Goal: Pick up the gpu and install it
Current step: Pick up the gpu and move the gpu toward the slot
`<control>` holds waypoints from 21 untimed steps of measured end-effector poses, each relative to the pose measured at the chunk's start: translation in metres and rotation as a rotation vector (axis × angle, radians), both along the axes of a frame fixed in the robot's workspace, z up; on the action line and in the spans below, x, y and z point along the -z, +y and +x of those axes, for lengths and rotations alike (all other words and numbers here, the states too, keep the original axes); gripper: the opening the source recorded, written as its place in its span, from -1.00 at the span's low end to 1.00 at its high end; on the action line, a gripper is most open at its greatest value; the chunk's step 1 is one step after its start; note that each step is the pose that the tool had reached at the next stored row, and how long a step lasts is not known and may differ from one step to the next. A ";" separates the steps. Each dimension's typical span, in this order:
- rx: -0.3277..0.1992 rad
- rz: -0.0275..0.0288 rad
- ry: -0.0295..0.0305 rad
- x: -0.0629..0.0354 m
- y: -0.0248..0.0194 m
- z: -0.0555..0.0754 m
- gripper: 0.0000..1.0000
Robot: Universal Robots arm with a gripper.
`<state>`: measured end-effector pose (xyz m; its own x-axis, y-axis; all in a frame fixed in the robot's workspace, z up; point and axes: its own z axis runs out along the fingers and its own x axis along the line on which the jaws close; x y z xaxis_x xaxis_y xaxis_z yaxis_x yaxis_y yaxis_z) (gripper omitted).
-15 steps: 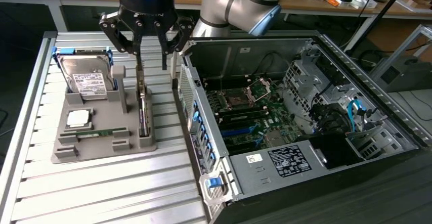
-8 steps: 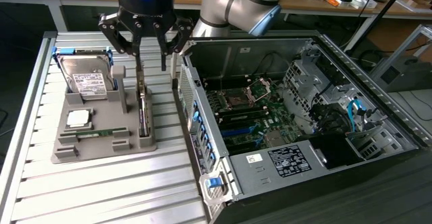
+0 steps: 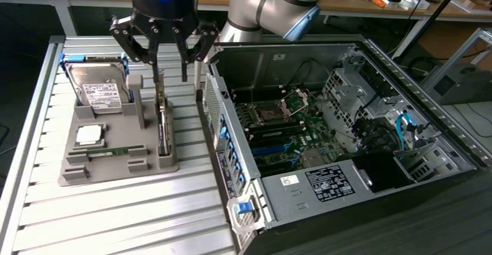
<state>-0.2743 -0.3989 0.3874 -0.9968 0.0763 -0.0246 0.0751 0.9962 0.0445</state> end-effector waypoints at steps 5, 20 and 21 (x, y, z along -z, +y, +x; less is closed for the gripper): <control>0.000 -0.0001 0.0001 0.0007 0.0000 -0.002 -0.04; 0.000 -0.0002 0.0002 0.0025 0.0000 -0.004 -0.04; 0.000 -0.0002 0.0001 0.0027 0.0000 -0.005 -0.04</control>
